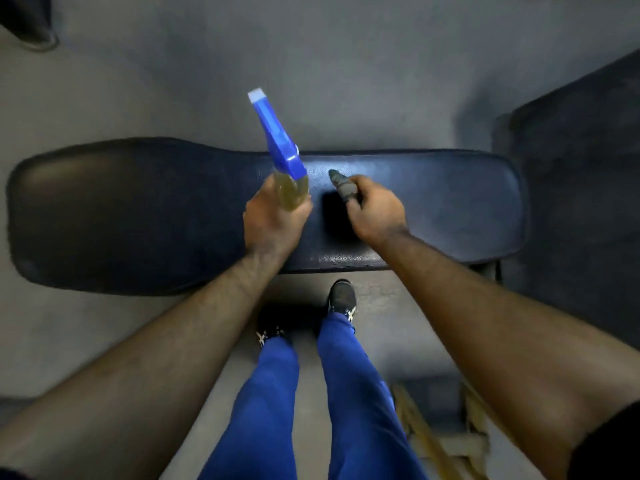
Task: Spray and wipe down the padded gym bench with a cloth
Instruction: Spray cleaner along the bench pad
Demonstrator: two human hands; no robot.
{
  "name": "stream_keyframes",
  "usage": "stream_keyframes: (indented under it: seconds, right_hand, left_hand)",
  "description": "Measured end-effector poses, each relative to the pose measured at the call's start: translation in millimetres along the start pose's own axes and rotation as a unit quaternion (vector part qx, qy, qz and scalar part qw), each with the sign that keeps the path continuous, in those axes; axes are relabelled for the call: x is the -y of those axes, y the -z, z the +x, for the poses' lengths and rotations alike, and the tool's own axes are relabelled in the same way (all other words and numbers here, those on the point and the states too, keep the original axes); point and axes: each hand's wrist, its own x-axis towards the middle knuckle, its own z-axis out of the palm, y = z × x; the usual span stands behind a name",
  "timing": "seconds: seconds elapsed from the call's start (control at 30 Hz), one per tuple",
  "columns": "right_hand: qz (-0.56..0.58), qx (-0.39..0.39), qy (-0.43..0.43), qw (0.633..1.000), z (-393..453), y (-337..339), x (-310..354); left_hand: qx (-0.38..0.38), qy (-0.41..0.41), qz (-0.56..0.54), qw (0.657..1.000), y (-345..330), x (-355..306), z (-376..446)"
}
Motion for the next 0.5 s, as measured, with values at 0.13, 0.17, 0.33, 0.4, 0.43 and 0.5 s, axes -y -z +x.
stream_keyframes:
  seconds: [0.13, 0.17, 0.33, 0.4, 0.43, 0.5]
  right_hand:
    - [-0.003, 0.018, 0.051, 0.999, 18, -31, -18]
    - [-0.016, 0.031, 0.067, 0.997, 18, -42, -23]
    - [-0.060, 0.032, 0.131, 0.989, -1, -73, -42]
    - [-0.058, 0.028, 0.142, 0.988, -2, -73, -46]
    - [-0.059, 0.030, 0.145, 0.987, -1, -73, -47]
    - [-0.062, 0.044, 0.142, 0.987, 2, -71, -47]
  left_hand:
    - [-0.031, -0.017, 0.001, 0.999, -16, 5, 8]
    - [-0.042, -0.023, 0.003, 0.999, -19, 6, 9]
    - [-0.068, -0.015, -0.006, 0.998, -28, 12, 6]
    - [-0.081, -0.017, -0.009, 0.997, -31, 15, 5]
    - [-0.085, -0.017, -0.008, 0.996, -33, 16, 5]
    - [-0.091, -0.014, -0.009, 0.996, -35, 18, 6]
